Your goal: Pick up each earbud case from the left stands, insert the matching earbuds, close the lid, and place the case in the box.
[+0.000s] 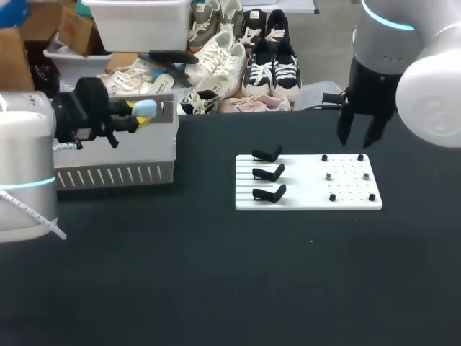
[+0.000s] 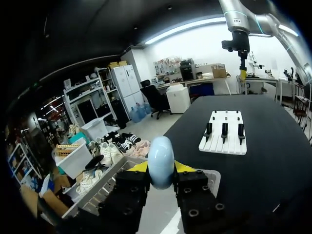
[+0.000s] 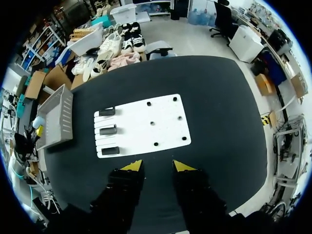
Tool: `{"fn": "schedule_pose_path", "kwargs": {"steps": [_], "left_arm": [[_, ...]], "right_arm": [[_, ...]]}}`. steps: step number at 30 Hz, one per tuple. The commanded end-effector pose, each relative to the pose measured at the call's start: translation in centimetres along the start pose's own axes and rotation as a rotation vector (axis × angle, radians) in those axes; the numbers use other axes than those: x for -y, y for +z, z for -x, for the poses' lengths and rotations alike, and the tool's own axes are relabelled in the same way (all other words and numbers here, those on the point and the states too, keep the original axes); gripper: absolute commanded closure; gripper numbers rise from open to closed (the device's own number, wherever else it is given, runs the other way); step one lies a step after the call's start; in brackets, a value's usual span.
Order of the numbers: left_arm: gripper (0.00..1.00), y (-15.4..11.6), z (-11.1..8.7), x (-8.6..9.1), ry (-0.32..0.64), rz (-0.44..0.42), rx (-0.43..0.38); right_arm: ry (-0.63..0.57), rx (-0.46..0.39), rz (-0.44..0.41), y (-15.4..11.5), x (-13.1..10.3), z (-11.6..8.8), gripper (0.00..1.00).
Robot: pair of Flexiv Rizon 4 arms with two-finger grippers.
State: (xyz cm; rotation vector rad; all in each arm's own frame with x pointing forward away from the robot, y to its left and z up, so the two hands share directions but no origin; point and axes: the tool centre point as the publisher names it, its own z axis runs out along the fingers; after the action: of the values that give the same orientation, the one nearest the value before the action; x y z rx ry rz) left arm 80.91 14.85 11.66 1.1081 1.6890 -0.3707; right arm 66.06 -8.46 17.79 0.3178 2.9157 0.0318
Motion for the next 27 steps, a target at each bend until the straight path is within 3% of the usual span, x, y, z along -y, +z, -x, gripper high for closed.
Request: {"fn": "schedule_pose_path", "kwargs": {"steps": [1,8,10,11,12,16,18,21,27], "left_arm": [[1.0,2.3,-3.3,-0.7,-0.057,-0.023,-0.03],[1.0,3.8,-5.7,-1.6,-0.107,-0.063,-0.05],[0.53,3.8,-5.8,-1.7,-0.11,-0.069,-0.047],[0.09,3.8,-5.8,-1.7,-0.113,-0.068,-0.045],[0.0,3.6,-5.6,-1.7,-0.113,-0.063,-0.041],[0.0,2.4,-4.0,-1.5,-0.094,-0.055,-0.005],[0.0,1.5,-2.8,-1.3,-0.088,-0.039,0.029],[0.0,0.1,-0.3,-0.2,-0.081,-0.033,0.071],[0.0,-1.4,3.3,5.2,-0.084,-0.067,0.097]], "right_arm": [[0.017,0.011,-0.018,-0.6,-0.4,-1.0,0.65],[0.04,-0.001,-0.031,-0.8,-1.1,-1.7,0.65],[0.043,0.0,-0.032,-0.8,-1.2,-1.7,0.65],[0.045,0.001,-0.033,-0.9,-1.2,-1.7,0.65],[0.046,0.002,-0.033,-1.0,-1.2,-1.7,0.65],[0.043,0.025,-0.015,-1.2,-1.0,-1.3,0.64],[0.024,0.052,0.11,-1.5,-0.5,-0.9,0.64],[0.008,0.09,0.119,-1.8,0.3,0.0,0.6],[0.003,0.128,0.23,-1.7,2.7,1.6,0.59]]}}
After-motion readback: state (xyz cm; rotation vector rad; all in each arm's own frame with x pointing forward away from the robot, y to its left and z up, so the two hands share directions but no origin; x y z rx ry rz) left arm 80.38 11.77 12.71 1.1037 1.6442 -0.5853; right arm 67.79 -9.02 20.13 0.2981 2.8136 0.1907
